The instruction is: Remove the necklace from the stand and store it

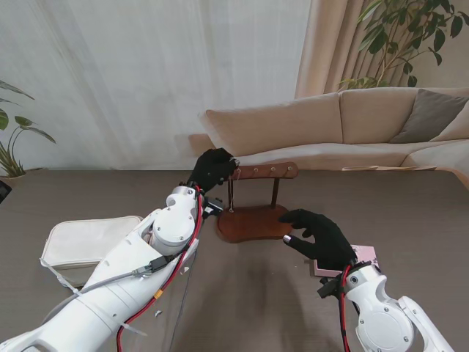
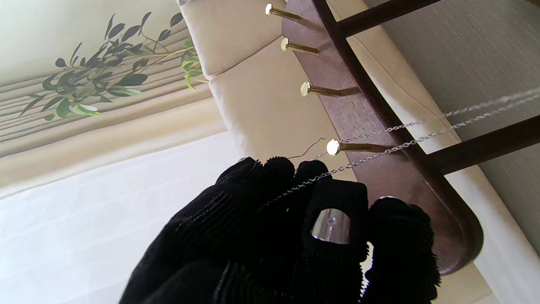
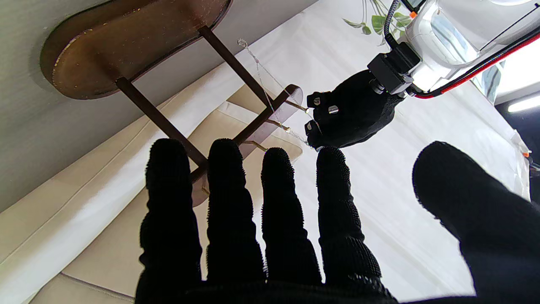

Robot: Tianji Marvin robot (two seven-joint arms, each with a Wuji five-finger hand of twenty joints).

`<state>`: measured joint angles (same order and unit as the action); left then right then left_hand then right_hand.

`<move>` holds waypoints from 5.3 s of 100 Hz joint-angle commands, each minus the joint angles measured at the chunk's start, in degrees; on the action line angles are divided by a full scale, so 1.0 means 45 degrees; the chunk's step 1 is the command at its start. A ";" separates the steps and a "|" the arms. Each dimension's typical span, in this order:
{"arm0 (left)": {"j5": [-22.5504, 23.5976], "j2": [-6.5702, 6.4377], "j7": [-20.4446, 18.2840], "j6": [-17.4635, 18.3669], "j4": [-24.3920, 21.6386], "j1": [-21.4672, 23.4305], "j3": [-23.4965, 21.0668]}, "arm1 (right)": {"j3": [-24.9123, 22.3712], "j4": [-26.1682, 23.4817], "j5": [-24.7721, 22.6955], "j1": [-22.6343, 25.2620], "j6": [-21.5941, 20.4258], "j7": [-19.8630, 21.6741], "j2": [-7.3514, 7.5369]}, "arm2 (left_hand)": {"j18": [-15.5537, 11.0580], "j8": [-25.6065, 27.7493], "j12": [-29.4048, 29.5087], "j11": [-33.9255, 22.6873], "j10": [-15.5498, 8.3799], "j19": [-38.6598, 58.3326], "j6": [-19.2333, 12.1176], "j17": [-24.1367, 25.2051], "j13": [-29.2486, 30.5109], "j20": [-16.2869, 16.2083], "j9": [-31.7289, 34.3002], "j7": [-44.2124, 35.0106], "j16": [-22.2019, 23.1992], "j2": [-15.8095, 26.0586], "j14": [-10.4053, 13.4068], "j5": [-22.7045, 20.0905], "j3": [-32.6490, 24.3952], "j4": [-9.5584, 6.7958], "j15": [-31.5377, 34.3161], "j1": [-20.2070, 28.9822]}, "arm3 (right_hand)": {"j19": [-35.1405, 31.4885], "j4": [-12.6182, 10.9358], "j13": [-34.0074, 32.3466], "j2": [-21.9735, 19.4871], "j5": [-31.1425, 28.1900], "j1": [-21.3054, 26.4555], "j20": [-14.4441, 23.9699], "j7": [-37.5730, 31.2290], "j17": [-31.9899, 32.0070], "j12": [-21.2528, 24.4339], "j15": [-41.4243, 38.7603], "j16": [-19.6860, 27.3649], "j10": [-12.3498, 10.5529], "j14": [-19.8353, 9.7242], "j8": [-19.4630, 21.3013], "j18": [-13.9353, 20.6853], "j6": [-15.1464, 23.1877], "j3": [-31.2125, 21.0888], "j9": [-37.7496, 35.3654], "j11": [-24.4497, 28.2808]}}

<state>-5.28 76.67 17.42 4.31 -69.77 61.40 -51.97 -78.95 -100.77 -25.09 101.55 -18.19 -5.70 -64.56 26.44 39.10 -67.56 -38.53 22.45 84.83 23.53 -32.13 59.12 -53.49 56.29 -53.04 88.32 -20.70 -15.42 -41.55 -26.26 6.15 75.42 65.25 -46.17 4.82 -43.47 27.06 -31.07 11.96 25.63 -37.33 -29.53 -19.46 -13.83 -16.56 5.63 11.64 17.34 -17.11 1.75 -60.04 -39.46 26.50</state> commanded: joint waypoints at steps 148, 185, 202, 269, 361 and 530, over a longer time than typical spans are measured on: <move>0.1246 -0.1359 -0.2035 0.0822 -0.4481 0.3280 -0.1416 | -0.2201 -0.0454 -0.2567 0.0957 -0.0241 0.0779 0.0320 | -0.0128 0.0271 -0.0105 -0.0041 0.0064 0.0861 -0.0152 -0.0971 0.0509 0.0548 0.1219 -0.0704 0.0363 -0.0400 0.1727 -0.0322 -0.1021 0.0324 -0.0167 0.0141 | 0.0433 -0.0174 0.0637 0.0095 0.0313 -0.0410 0.0142 0.0134 0.3181 0.0116 0.0225 0.0090 0.0088 -0.0140 0.0089 -0.0074 0.0225 0.0650 0.0449 -0.0204; 0.1334 -0.1607 -0.2574 0.0933 -0.5041 0.3970 -0.1589 | -0.4114 -0.0386 -0.5228 0.1631 -0.1026 0.1868 0.0742 | -0.0128 0.0297 -0.0144 -0.0042 0.0053 0.0872 -0.0179 -0.0968 0.0498 0.0573 0.1202 -0.0696 0.0363 -0.0401 0.1724 -0.0305 -0.1078 0.0349 -0.0175 0.0114 | 0.1426 -0.0106 0.2366 0.0376 0.2137 -0.0081 0.0396 0.0667 0.4241 0.0219 0.0658 0.0244 -0.0264 -0.0668 0.0034 0.0576 0.0293 0.4040 0.2738 -0.0231; 0.1419 -0.1699 -0.2777 0.0925 -0.5253 0.4211 -0.1626 | -0.4648 -0.0312 -0.6473 0.1773 -0.1347 0.2232 0.0920 | -0.0128 0.0293 -0.0140 -0.0027 0.0062 0.0876 -0.0168 -0.0968 0.0484 0.0583 0.1202 -0.0674 0.0363 -0.0402 0.1722 -0.0305 -0.1079 0.0354 -0.0176 0.0109 | 0.2281 -0.0384 0.2919 0.1378 0.2986 -0.1038 0.0508 0.0948 0.4617 0.0267 0.0861 0.0311 -0.0416 -0.0842 -0.0126 0.0813 -0.0031 0.3776 0.3538 -0.0317; 0.1591 -0.1891 -0.3309 0.0719 -0.5494 0.4550 -0.1717 | -0.4552 0.0354 -0.9644 0.1177 -0.1629 0.3927 0.1489 | -0.0143 0.0320 -0.0149 -0.0023 0.0044 0.0841 -0.0195 -0.0931 0.0461 0.0616 0.1186 -0.0676 0.0363 -0.0385 0.1715 -0.0302 -0.1046 0.0355 -0.0173 0.0100 | 0.5057 0.0371 0.5772 0.2060 0.5209 -0.2127 0.0544 0.1483 0.5917 0.0779 0.2686 0.1515 0.0856 0.0347 -0.0222 0.0882 -0.2599 0.3572 0.6503 -0.0642; 0.1752 -0.1939 -0.3359 0.0603 -0.5641 0.4722 -0.1772 | -0.1887 0.2883 -1.3069 -0.1230 -0.0242 0.3143 0.1990 | -0.0158 0.0317 -0.0127 -0.0011 0.0051 0.0816 -0.0169 -0.0899 0.0409 0.0634 0.1154 -0.0653 0.0363 -0.0351 0.1743 -0.0273 -0.0994 0.0345 -0.0155 0.0122 | 0.5199 0.0260 0.5399 0.1936 0.5715 -0.2281 0.0994 0.0769 0.5120 0.1277 0.2308 0.2002 0.1656 0.0757 -0.0659 0.0502 -0.4376 0.3410 0.6549 -0.0438; 0.1801 -0.1935 -0.3198 0.0596 -0.5872 0.5006 -0.1913 | 0.4742 1.1005 -1.0188 -0.5578 0.0631 -0.3949 0.2399 | -0.0116 0.0306 -0.0013 -0.0021 0.0090 0.0784 -0.0157 -0.0823 0.0423 0.0577 0.1156 -0.0606 0.0363 -0.0337 0.1677 -0.0310 -0.0898 0.0303 -0.0115 0.0148 | -0.4928 0.3469 -0.6651 0.6222 -0.3362 0.4689 -0.0921 -0.9299 -0.2550 -0.4155 -0.6892 -0.2998 -0.1396 -0.2081 0.0475 0.1467 0.1615 -0.5095 -0.5479 0.5014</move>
<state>2.85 67.82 3.92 7.19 -95.71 83.71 -60.42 -59.11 -54.22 -70.13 73.74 -14.23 -26.00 -52.63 26.27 39.13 -67.57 -37.82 21.73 84.90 23.37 -35.61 59.60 -50.67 57.73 -53.04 88.34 -21.02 -15.14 -41.80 -28.16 7.34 75.02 64.54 -66.26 28.36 -66.45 64.73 -36.77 -16.95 23.05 -69.40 -35.87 -37.45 -41.48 -29.01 5.31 8.28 21.69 -11.33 -9.23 -71.37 -59.37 49.39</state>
